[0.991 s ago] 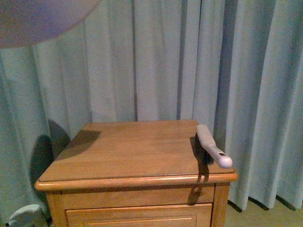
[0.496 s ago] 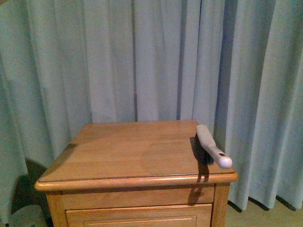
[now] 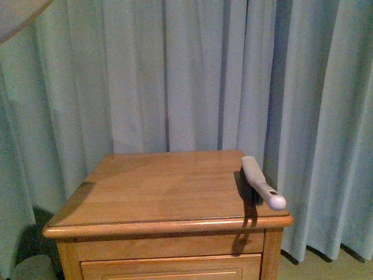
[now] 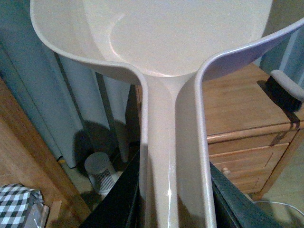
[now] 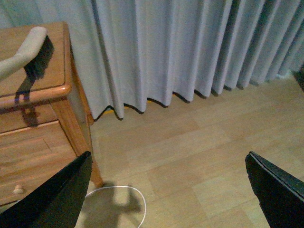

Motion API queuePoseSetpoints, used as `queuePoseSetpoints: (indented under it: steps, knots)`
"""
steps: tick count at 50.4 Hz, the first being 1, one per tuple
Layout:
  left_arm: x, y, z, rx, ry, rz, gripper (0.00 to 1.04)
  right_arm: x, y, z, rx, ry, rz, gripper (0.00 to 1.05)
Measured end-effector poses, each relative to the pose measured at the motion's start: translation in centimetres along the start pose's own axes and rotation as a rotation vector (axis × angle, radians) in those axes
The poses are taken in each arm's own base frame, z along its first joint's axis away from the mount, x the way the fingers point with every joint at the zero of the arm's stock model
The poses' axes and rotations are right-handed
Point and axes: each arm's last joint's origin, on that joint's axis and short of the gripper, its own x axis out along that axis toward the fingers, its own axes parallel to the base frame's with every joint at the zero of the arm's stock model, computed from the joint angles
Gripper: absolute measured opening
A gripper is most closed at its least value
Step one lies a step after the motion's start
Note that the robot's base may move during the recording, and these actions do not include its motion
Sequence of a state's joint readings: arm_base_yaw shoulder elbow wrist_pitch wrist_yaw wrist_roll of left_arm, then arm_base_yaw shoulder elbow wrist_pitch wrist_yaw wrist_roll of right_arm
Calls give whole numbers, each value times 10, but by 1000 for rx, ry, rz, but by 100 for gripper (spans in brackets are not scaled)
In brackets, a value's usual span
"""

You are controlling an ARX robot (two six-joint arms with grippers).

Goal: Clean up trash

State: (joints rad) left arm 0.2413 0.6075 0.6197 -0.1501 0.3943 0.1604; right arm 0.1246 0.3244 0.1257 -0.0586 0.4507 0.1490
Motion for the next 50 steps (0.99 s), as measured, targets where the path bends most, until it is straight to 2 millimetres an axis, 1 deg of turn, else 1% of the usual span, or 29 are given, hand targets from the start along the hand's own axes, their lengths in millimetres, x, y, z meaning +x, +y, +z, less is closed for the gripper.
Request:
queuePoseSetpoints:
  steps: [5,8,9,12,13,17,18,20,24,29,32,36,39,43,45,50]
  knots:
    - [0,0,0,0,0,0,28,12,10,30,52,18,44,97]
    - [0,0,0,0,0,0,28,23,18,54,78,48,79,97]
    - [0,0,0,0,0,0,28,25,19,58,81,55,83,97]
    - [0,0,0,0,0,0,28,40,29,79,86,115,116,97]
    - [0,0,0,0,0,0,28,43,30,82,87,124,120,97]
    - [0,0,0,0,0,-1,28,66,45,107,88,193,139,97]
    - [0,0,0,0,0,-1,28,69,47,110,89,201,140,97]
    - [0,0,0,0,0,-1,28,82,55,122,91,229,139,97]
    - [0,0,0,0,0,-1,28,108,71,134,79,285,138,97]
    - [0,0,0,0,0,-1,28,135,93,143,80,341,137,97]
    - [0,0,0,0,0,-2,28,148,106,147,90,369,145,97]
    - [0,0,0,0,0,-1,28,164,124,148,103,409,150,97]
    - [0,0,0,0,0,-1,28,173,137,145,107,441,158,97]
    - [0,0,0,0,0,-1,28,187,160,132,103,522,158,97]
    - [0,0,0,0,0,-1,28,193,169,126,98,537,149,97]
    - [0,0,0,0,0,-1,28,208,183,117,112,545,141,97]
